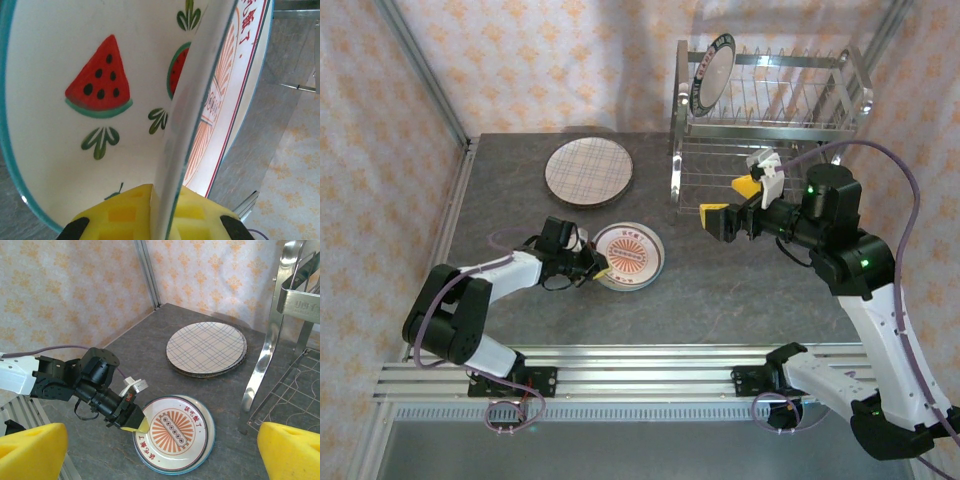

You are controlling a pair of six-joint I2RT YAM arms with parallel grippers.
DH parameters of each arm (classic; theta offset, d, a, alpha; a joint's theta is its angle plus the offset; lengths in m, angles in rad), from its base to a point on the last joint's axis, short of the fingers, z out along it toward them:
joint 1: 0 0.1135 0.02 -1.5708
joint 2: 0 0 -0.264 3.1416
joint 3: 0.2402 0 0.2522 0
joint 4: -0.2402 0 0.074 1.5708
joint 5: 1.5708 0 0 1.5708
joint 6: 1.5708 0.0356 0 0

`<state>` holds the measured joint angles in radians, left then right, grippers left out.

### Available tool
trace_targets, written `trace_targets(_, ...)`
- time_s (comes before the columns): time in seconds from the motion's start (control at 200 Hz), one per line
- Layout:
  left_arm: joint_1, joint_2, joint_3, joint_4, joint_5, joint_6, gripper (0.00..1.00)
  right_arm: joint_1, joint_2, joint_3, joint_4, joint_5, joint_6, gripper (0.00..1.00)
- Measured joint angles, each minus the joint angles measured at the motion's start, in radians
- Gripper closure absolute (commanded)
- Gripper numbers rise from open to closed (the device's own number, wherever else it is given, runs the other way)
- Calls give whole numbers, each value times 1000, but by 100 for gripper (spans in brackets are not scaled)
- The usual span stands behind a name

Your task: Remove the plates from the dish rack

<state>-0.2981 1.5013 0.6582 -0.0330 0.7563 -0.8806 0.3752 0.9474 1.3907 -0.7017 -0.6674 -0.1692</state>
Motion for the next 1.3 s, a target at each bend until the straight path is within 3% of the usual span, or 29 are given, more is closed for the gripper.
trace_targets(0.485, 0, 33, 38, -76, -7, 64, 72, 0, 0, 0, 0, 0, 3, 3)
trace_targets(1.301, 0, 74, 195, -393, -138, 184, 69, 2, 16, 0, 2, 1, 15, 2)
